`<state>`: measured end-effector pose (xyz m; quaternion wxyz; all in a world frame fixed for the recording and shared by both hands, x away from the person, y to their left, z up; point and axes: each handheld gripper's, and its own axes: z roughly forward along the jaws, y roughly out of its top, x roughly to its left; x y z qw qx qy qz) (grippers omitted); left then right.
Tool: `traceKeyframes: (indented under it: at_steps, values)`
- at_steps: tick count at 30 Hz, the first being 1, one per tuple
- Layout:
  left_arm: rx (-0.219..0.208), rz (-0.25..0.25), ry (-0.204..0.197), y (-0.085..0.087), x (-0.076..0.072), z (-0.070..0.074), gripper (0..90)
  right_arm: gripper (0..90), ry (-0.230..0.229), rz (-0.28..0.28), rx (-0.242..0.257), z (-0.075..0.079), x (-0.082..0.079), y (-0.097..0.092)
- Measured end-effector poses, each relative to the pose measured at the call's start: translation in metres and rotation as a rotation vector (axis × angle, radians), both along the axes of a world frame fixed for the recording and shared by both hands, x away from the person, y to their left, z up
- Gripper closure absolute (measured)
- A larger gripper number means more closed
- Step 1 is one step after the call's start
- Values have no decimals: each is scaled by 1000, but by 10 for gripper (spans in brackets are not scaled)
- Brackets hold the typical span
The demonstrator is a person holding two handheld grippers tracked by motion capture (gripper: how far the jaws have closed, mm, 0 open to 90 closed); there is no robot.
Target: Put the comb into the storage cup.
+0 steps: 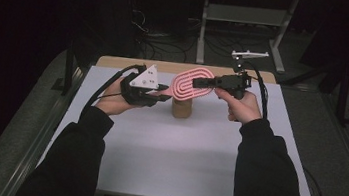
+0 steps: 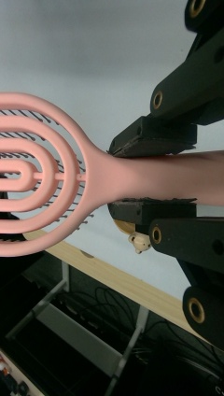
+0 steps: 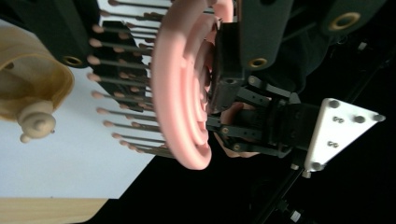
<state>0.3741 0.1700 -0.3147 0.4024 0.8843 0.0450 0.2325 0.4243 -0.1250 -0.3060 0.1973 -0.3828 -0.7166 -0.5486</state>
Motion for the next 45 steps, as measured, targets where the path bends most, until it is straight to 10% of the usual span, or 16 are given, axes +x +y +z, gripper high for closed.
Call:
traceKeyframes:
  at_steps: [13, 27, 35, 45]
  values:
    - [-67, 33, 56, 5, 6, -10, 675, 615, -102, -4, -133, 25, -12, 20]
    - [-276, 55, 146, 23, 9, -4, 253, 624, -152, -47, -232, 37, -16, 16]
    - [-281, 98, 227, 28, 16, -13, 0, 624, -179, -71, -265, 50, -17, 10]
    - [-306, 111, 262, 43, 16, -23, 0, 624, -202, -108, -292, 67, -17, 0]
